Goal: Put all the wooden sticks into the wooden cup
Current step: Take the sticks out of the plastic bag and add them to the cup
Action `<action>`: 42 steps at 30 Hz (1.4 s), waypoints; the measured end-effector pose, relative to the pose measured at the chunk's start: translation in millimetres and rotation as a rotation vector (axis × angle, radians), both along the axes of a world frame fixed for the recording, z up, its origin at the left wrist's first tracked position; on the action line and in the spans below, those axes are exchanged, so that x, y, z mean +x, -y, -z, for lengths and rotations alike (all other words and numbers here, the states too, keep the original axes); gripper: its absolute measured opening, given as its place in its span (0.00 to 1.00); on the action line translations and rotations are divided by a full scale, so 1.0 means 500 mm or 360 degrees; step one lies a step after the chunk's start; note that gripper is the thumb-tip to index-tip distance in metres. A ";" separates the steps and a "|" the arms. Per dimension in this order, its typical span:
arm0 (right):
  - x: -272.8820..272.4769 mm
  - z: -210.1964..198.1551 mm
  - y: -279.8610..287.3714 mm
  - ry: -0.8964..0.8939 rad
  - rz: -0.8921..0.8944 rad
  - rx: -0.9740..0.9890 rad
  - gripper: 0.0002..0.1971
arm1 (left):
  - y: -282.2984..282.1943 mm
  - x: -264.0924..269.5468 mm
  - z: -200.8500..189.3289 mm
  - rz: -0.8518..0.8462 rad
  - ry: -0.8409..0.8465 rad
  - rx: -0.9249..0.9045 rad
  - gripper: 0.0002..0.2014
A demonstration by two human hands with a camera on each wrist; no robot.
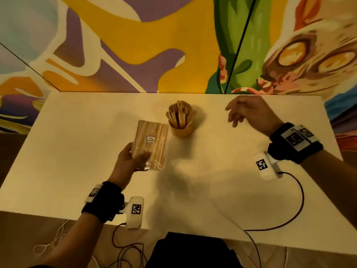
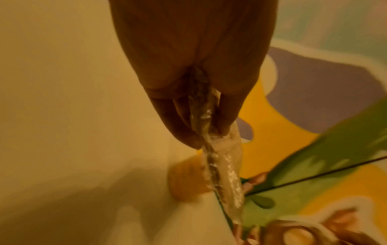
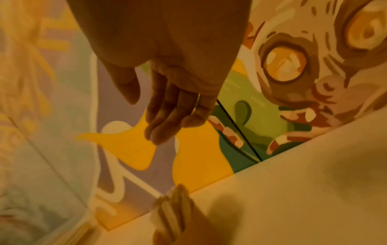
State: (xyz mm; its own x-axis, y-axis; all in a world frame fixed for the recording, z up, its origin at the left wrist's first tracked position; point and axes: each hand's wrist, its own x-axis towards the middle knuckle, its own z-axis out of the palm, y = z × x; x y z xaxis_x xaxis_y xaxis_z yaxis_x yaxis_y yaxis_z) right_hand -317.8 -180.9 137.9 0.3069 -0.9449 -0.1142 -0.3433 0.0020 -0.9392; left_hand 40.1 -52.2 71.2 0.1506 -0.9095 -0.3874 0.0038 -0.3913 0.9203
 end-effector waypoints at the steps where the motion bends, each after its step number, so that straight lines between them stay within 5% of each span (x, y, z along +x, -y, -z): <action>1: 0.011 0.000 -0.028 0.0035 -0.0043 0.0071 0.09 | -0.017 -0.032 -0.016 0.0036 -0.0040 -0.0014 0.20; 9: 0.089 0.055 -0.199 0.0445 -0.0057 0.0619 0.13 | -0.124 -0.234 -0.066 0.0287 -0.0278 0.0055 0.19; 16: 0.062 0.083 -0.305 0.0883 0.0508 0.0527 0.11 | -0.191 -0.296 -0.044 -0.0381 -0.0463 0.0085 0.12; 20: 0.056 0.076 -0.360 0.1156 0.0554 0.0853 0.16 | -0.201 -0.331 -0.047 -0.0621 -0.0542 0.0021 0.10; 23: 0.050 0.069 -0.385 0.1328 0.0513 0.1215 0.16 | -0.202 -0.342 -0.049 -0.0507 -0.0360 -0.0079 0.12; 28: 0.063 0.053 -0.423 0.1416 0.0149 0.1361 0.18 | -0.198 -0.355 -0.033 -0.0293 0.0303 -0.0339 0.11; 33: 0.080 0.046 -0.403 0.1445 0.0110 0.1371 0.19 | -0.180 -0.316 -0.030 -0.0344 0.0469 -0.0420 0.09; 42: 0.055 0.058 -0.301 0.1319 0.0832 0.0780 0.31 | -0.127 -0.205 -0.029 -0.0611 -0.0092 -0.0250 0.12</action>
